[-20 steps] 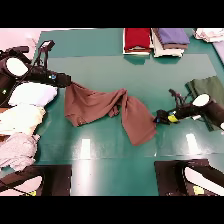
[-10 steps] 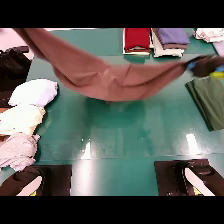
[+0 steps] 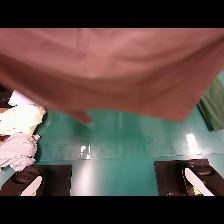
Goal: Fold the shirts.
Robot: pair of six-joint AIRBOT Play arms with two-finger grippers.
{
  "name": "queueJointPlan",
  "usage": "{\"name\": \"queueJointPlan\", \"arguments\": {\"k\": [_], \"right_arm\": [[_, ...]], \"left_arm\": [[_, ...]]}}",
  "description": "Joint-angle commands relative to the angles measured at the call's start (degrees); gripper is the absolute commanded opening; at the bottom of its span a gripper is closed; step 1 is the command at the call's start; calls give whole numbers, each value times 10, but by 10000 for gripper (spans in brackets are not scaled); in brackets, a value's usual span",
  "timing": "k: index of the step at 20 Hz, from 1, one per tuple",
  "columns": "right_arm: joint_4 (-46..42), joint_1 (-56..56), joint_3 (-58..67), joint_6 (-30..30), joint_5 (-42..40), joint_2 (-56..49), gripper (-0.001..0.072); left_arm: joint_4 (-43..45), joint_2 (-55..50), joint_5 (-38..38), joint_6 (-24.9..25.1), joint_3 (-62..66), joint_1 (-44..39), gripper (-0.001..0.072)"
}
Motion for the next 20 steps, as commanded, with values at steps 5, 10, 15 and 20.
{"name": "queueJointPlan", "arguments": {"k": [5, 10, 15, 20], "right_arm": [[-31, 0, 45, 50, 161, -195, 14], [-73, 0, -77, 41, 98, -326, 13], [-66, 0, -101, 28, 1, -401, 347], [-34, -14, -35, -18, 66, -382, 433]], "left_arm": [[68, -226, -129, -30, -27, 0, 24], [47, -450, -93, -46, -104, 0, 24], [52, -521, -89, -58, -102, 6, 513], [49, -455, -195, -69, -96, 73, 514]]}}
